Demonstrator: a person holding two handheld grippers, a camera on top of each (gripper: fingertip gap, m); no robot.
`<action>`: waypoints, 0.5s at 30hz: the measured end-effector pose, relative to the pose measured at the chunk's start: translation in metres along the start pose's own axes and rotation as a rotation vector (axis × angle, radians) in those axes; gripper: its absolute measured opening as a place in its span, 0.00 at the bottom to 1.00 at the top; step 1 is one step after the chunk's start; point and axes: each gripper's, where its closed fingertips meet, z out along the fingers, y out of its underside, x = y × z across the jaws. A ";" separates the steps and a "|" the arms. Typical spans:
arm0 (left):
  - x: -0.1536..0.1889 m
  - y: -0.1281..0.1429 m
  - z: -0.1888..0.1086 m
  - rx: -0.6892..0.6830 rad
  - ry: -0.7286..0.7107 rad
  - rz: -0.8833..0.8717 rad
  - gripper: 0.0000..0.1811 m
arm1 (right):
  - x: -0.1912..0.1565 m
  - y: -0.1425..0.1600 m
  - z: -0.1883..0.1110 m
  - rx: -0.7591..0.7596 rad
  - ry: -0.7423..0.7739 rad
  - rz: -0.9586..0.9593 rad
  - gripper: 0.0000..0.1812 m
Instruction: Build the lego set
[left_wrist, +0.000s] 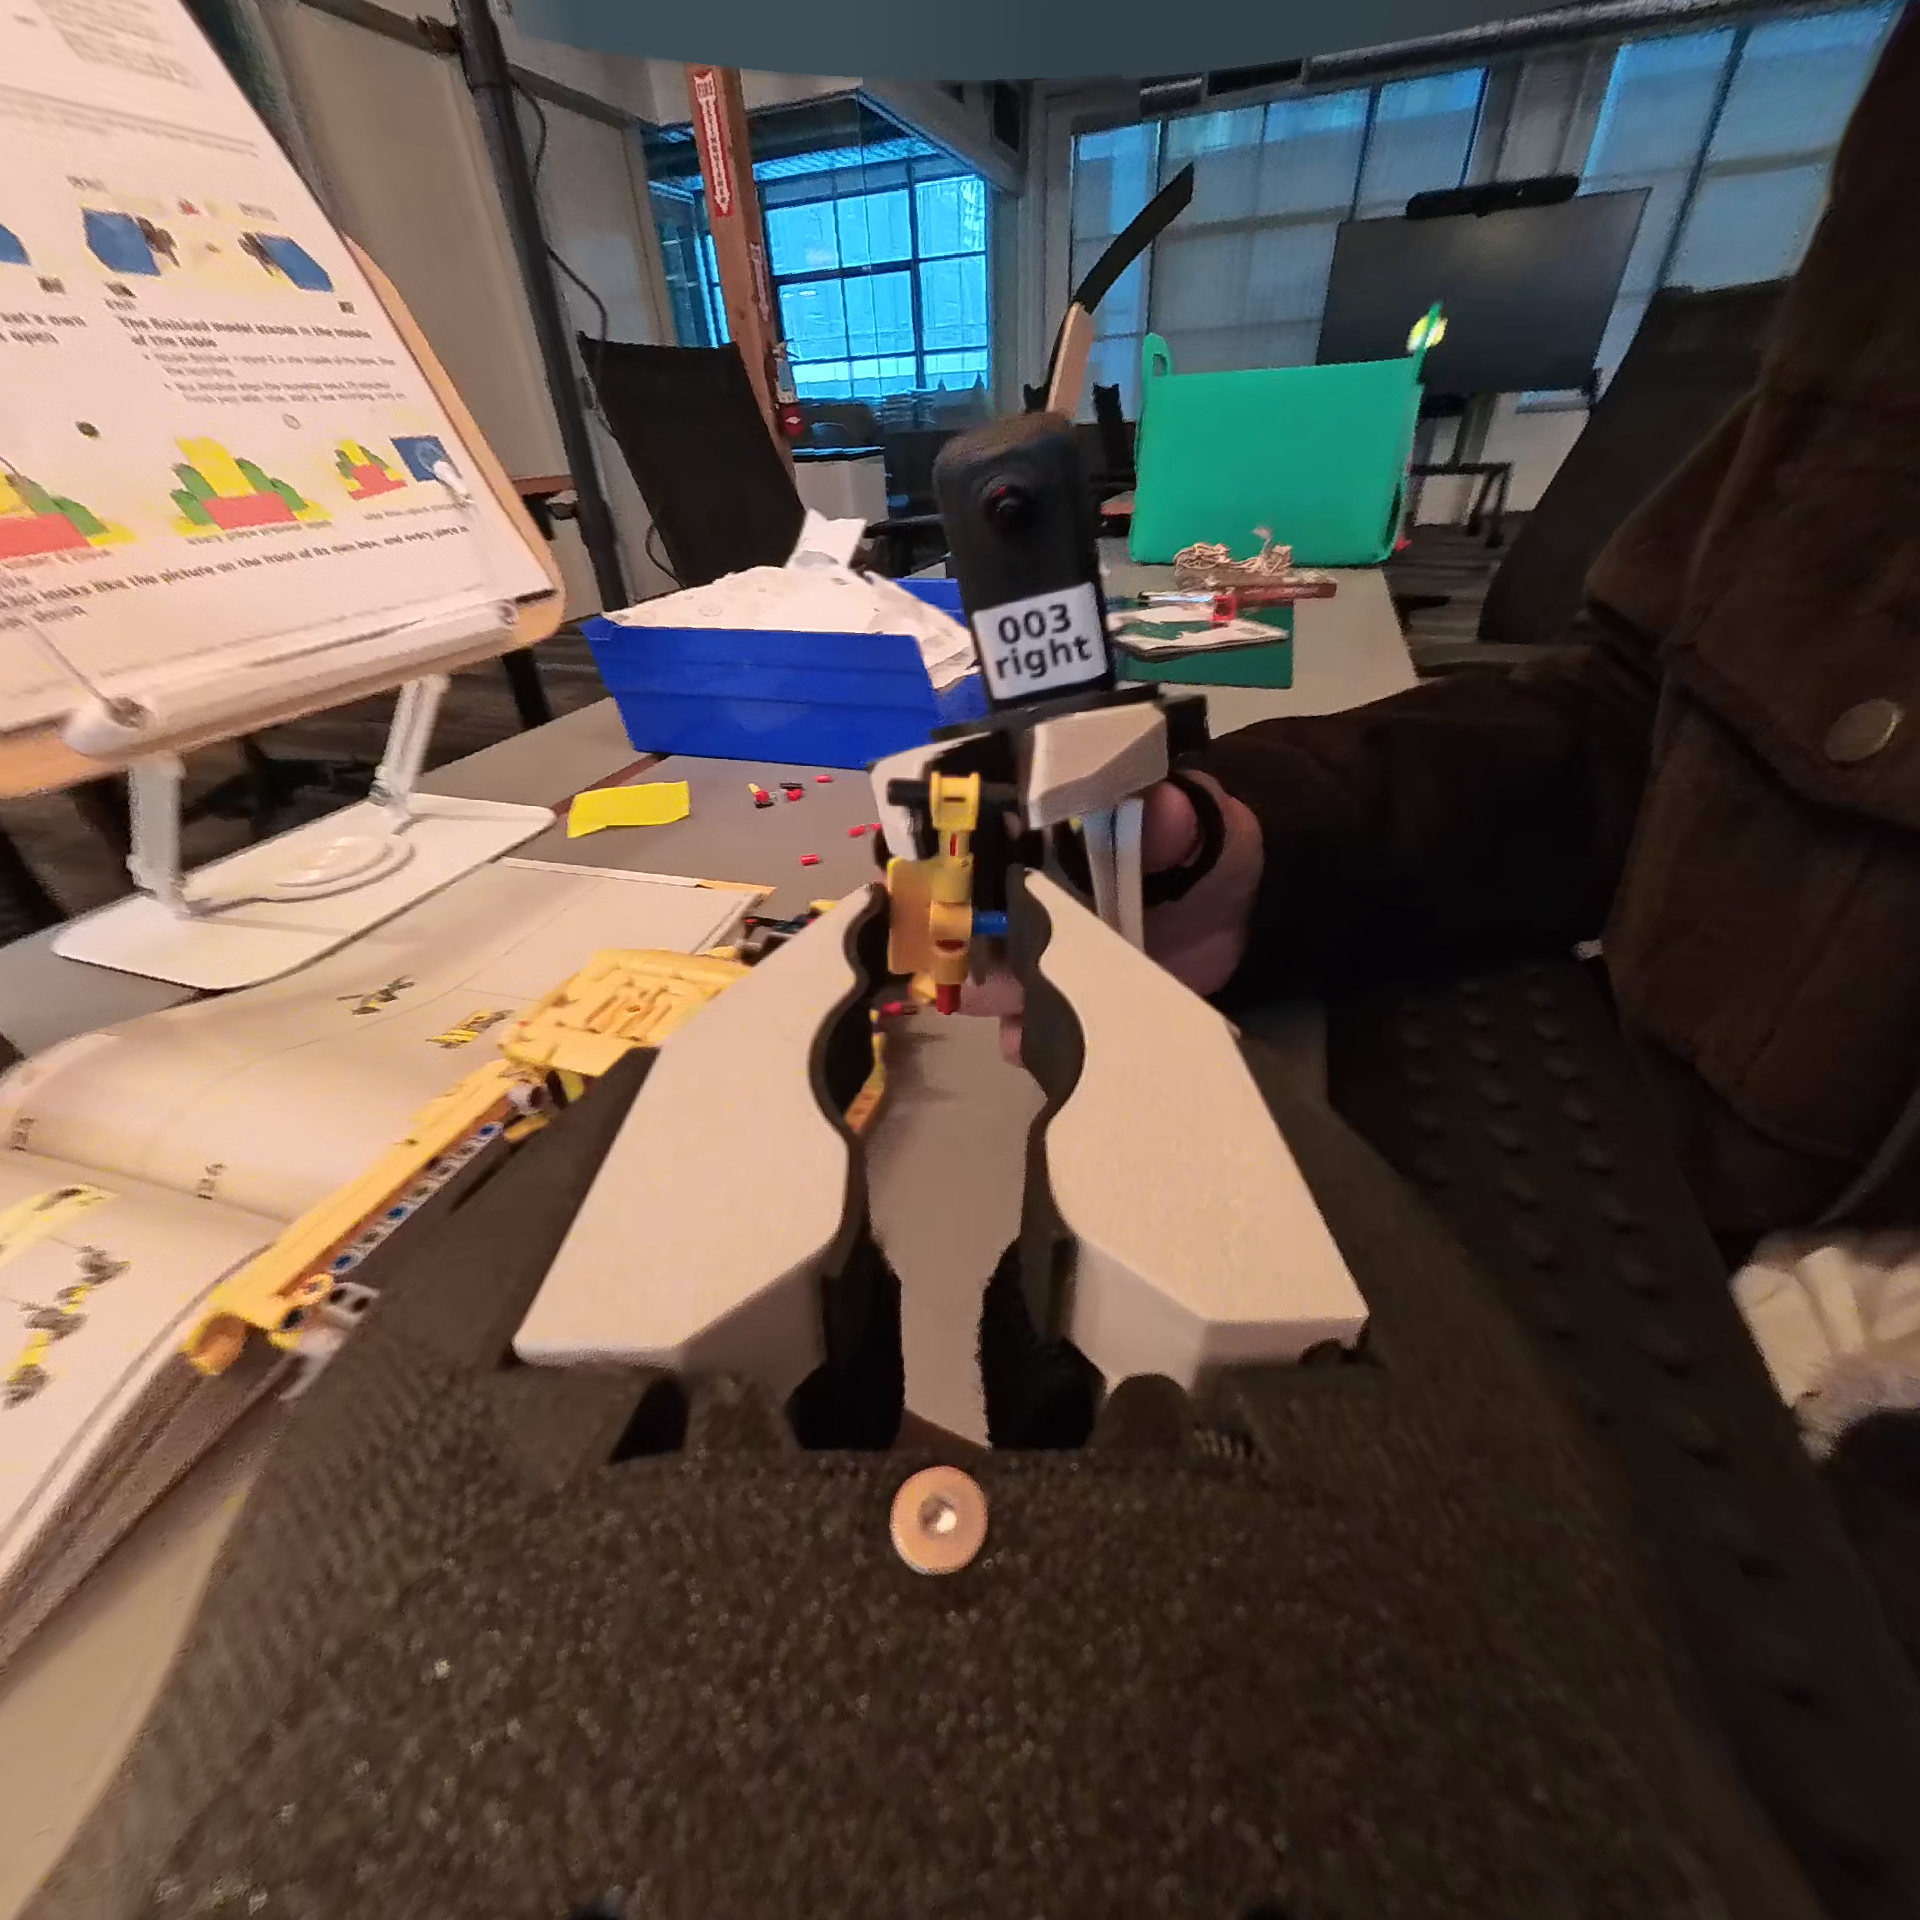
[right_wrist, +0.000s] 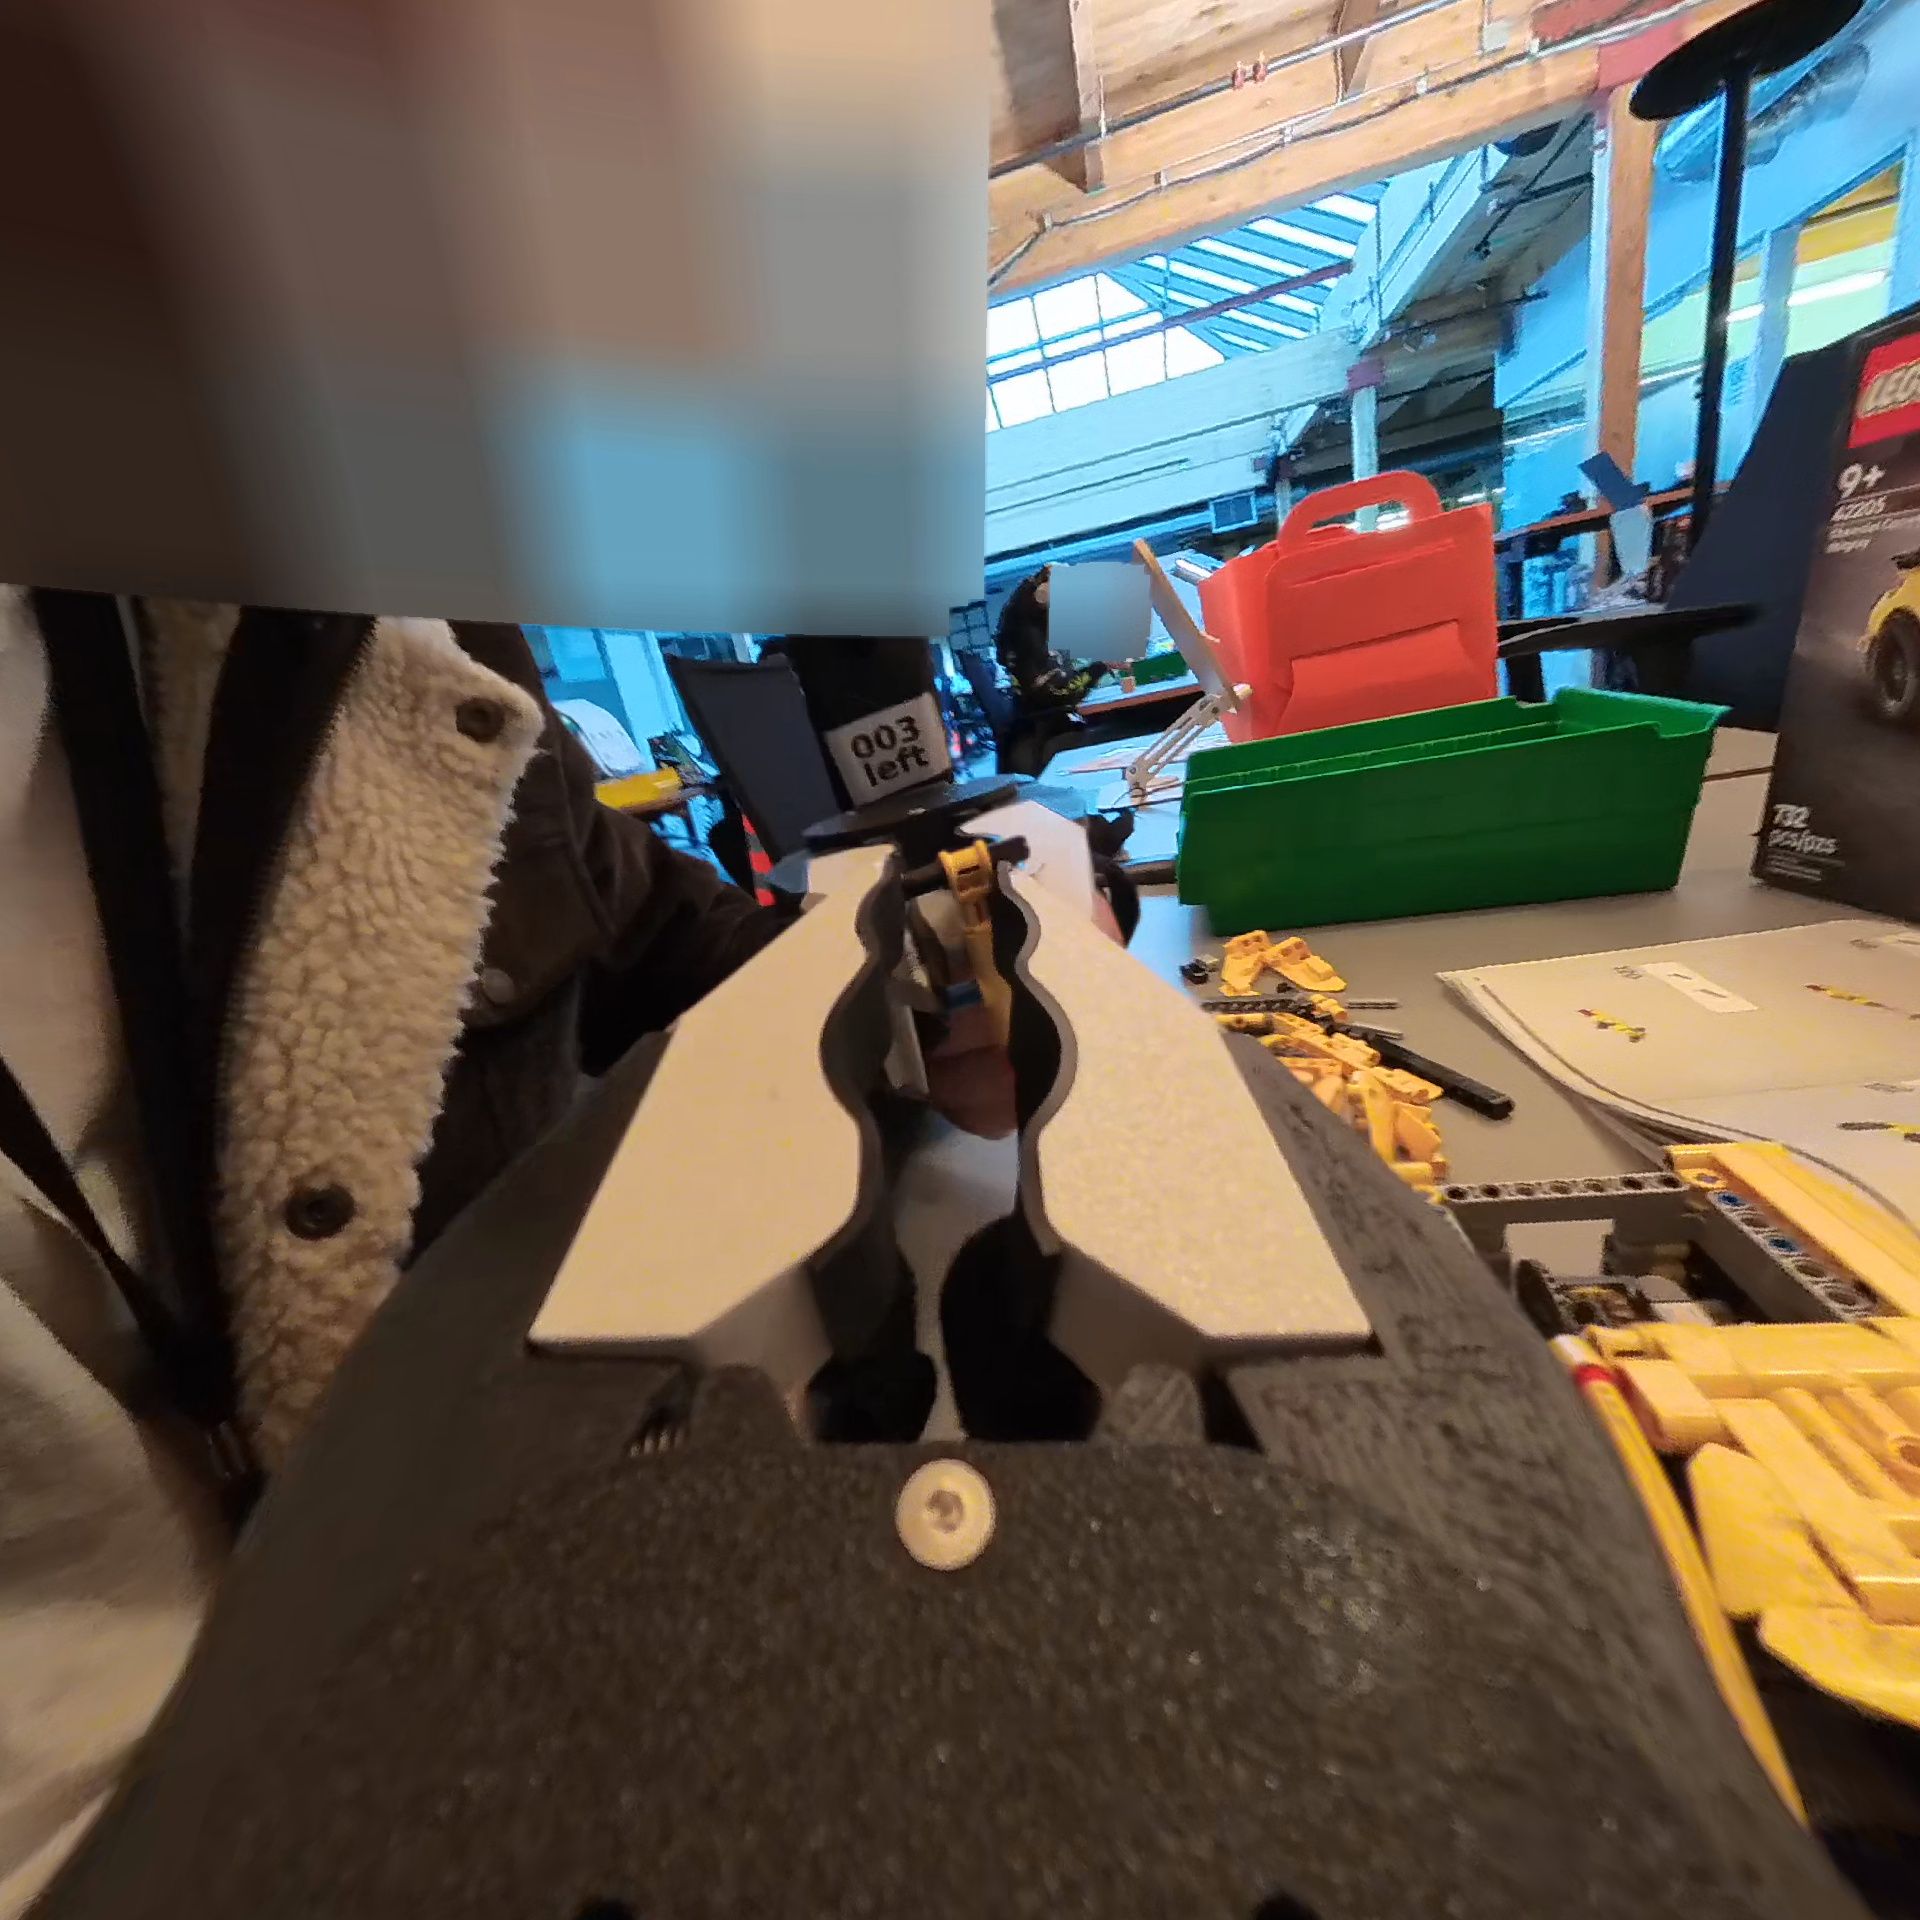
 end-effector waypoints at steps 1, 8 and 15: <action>0.001 -0.002 0.000 0.012 0.024 -0.044 0.12 | -0.001 -0.002 -0.001 0.016 -0.010 0.023 0.09; -0.001 -0.011 -0.010 0.072 0.111 -0.186 0.09 | -0.001 -0.018 -0.010 0.135 -0.069 0.151 0.09; -0.002 -0.010 -0.006 0.062 0.002 -0.007 0.09 | 0.009 -0.036 -0.019 0.264 -0.076 0.280 0.08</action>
